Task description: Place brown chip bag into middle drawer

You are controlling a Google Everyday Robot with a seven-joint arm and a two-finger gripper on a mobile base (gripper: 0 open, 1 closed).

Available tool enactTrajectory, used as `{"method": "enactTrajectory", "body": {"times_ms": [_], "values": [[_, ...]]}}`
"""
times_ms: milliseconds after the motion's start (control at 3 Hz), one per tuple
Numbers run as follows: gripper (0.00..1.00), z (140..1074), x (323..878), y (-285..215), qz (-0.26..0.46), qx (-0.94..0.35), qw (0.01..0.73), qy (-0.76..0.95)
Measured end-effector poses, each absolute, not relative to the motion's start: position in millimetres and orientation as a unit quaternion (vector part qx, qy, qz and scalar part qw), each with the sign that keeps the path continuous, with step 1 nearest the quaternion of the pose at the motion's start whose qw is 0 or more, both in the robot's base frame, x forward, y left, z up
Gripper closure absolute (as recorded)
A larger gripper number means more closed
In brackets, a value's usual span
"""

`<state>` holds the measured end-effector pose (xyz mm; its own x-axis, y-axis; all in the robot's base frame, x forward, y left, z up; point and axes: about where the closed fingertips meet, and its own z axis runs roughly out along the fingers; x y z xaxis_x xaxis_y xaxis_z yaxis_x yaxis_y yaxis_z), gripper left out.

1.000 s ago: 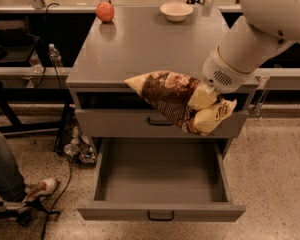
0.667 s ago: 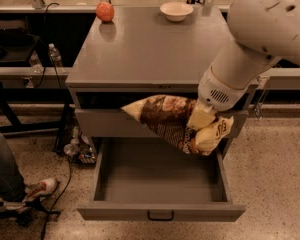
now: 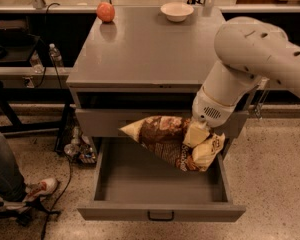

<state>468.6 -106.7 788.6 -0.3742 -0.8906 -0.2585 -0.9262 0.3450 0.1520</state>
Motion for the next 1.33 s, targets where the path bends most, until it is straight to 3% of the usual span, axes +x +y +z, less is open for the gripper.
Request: {"method": "enactTrajectory", "body": {"times_ms": [1000,1333], "values": [[1.0,680,466,-107,0.207,-0.54,-0.007,0.816],[1.0,636,491,-113,0.19,-0.497,0.008,0.846]]}}
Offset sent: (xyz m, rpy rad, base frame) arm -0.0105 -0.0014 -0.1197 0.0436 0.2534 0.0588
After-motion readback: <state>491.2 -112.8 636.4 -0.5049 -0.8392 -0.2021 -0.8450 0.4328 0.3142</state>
